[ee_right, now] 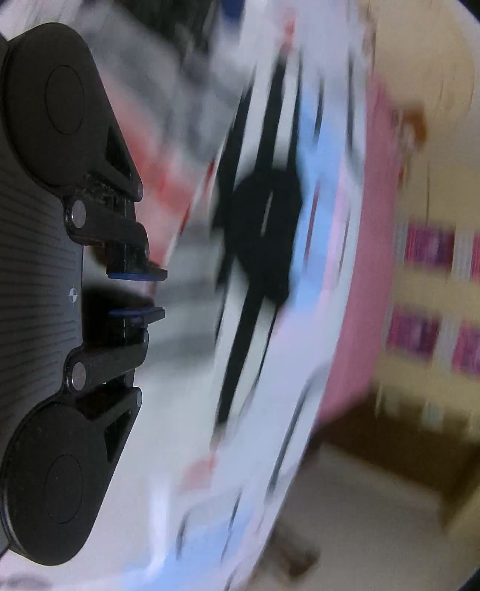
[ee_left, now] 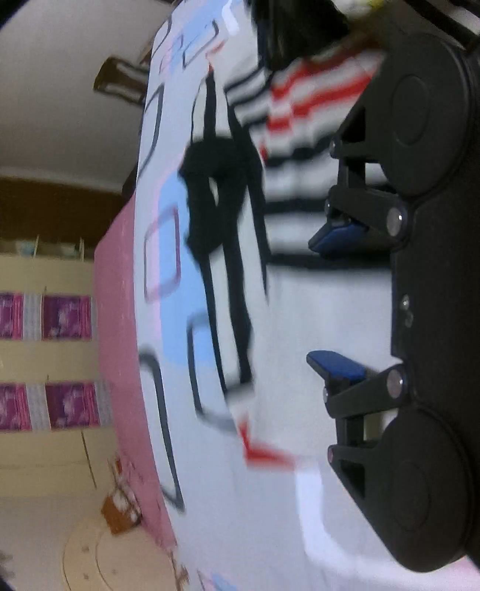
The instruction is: Fold small clothes
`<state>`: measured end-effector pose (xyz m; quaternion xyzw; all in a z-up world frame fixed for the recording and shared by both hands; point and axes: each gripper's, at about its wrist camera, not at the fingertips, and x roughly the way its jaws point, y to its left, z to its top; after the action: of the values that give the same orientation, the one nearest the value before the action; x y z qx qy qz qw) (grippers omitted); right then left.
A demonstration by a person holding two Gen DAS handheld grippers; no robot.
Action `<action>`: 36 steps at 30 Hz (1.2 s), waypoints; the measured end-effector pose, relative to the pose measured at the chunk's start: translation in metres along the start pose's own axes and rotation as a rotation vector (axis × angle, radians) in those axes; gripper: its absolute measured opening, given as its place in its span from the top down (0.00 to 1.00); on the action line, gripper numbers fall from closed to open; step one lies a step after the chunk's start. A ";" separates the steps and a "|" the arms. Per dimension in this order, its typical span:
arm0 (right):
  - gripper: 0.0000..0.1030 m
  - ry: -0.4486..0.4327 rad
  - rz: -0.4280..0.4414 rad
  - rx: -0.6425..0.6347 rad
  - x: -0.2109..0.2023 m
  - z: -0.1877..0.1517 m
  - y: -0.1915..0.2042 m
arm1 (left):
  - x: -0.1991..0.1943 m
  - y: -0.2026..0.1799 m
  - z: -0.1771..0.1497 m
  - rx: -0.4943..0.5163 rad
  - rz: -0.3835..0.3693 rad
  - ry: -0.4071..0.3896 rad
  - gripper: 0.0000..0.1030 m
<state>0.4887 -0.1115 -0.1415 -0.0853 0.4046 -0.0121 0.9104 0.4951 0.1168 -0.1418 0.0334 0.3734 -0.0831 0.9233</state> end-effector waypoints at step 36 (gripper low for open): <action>0.96 0.009 0.159 0.253 -0.044 -0.043 -0.070 | -0.067 -0.002 -0.042 0.010 -0.012 -0.022 0.39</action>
<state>0.4305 -0.1824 -0.1259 0.0626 0.4095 0.0090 0.9101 0.4183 0.1284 -0.1259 0.0350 0.3628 -0.0910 0.9268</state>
